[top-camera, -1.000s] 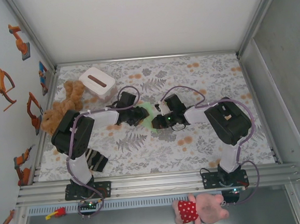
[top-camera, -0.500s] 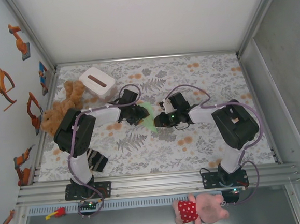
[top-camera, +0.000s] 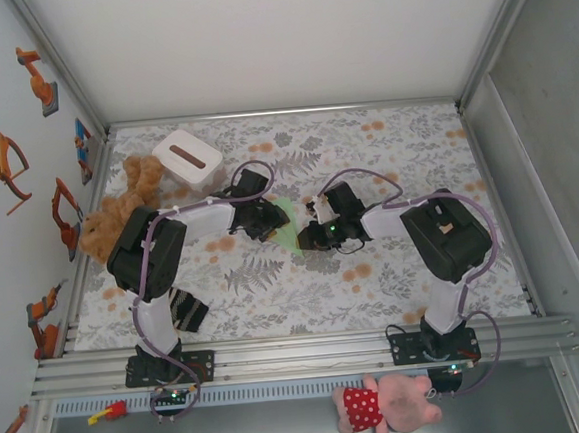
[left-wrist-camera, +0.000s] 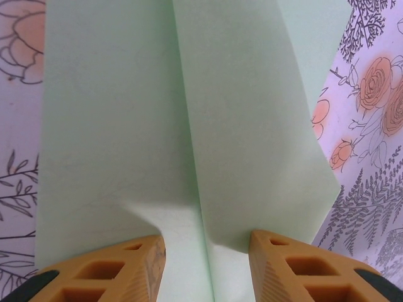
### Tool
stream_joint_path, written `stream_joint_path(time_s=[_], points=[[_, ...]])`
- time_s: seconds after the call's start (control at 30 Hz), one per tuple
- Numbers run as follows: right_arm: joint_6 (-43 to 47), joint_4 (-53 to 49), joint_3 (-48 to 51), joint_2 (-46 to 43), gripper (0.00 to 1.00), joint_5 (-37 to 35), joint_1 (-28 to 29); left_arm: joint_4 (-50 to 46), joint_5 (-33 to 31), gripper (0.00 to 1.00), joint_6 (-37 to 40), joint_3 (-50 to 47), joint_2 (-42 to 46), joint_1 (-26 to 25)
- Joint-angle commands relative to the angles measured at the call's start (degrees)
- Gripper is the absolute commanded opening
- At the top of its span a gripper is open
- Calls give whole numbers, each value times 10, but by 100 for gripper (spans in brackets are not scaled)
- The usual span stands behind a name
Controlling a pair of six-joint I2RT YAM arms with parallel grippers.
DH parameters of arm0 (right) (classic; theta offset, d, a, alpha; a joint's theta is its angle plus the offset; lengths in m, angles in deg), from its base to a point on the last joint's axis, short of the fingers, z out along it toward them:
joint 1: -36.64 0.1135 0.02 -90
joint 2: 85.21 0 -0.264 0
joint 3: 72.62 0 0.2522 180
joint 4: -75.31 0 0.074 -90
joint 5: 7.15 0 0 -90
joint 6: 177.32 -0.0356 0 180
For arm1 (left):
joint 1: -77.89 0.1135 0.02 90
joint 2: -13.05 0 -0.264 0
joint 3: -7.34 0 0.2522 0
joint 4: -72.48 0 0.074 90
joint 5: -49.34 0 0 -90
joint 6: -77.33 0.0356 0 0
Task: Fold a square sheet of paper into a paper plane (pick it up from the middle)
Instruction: Fold the triangle at the center of the table.
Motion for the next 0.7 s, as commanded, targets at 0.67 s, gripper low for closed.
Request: stream_joint_path(time_s=[0.67], points=[[1,-32,-11,-33,15,-23,-5,-127,-30,45,33,-18,-97,-12]])
